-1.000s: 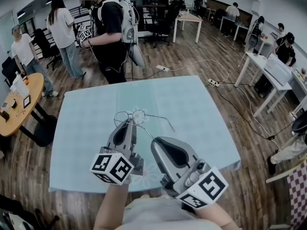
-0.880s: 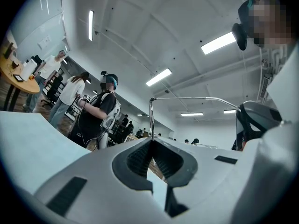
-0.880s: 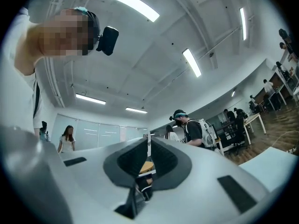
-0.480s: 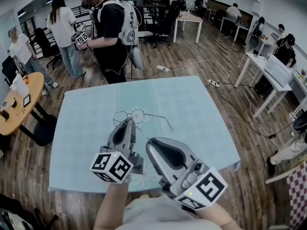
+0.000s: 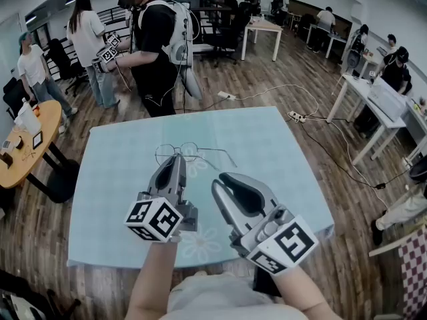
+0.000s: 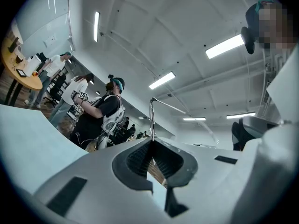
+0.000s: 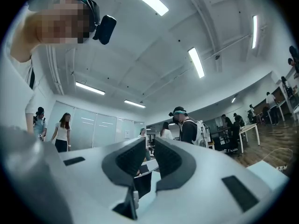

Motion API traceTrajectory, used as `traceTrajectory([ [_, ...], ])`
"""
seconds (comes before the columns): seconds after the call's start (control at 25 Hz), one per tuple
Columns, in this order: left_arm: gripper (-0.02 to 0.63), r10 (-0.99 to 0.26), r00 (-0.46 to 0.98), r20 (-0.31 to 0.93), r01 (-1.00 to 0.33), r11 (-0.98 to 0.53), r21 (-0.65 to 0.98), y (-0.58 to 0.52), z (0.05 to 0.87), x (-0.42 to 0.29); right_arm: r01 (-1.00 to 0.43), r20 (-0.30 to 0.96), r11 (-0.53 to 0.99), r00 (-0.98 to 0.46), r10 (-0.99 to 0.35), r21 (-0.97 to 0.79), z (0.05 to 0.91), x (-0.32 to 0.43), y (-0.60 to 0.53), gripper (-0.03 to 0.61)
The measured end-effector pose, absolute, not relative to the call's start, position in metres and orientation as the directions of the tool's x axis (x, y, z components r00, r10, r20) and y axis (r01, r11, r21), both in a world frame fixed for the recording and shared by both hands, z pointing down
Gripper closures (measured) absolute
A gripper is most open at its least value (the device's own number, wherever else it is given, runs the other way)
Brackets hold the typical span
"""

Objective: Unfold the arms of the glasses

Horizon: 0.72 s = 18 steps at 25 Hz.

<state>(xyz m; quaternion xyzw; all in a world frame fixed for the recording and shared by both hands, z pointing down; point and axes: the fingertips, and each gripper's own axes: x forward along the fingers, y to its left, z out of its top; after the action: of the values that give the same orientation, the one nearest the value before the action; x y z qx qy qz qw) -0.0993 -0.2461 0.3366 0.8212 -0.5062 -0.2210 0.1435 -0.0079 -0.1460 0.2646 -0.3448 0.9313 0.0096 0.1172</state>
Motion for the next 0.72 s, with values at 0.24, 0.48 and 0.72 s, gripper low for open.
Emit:
traceTrajectory([
  [0.24, 0.605, -0.903, 0.378, -0.206, -0.788, -0.43, 0.441, -0.261, 0.333, -0.101, -0.637, -0.188, 0.766, -0.745, -0.64, -0.084, 0.269, -0.001, -0.169, 0.525],
  [0.48, 0.604, -0.896, 0.383, -0.226, -0.795, -0.444, 0.413, -0.263, 0.325, -0.104, -0.629, -0.168, 0.767, -0.748, -0.642, -0.127, 0.279, 0.006, -0.175, 0.525],
  [0.72, 0.604, -0.86, 0.434, -0.267, -0.785, -0.507, 0.356, -0.246, 0.306, -0.094, -0.645, -0.114, 0.749, -0.741, -0.662, -0.153, 0.304, 0.005, -0.184, 0.525],
])
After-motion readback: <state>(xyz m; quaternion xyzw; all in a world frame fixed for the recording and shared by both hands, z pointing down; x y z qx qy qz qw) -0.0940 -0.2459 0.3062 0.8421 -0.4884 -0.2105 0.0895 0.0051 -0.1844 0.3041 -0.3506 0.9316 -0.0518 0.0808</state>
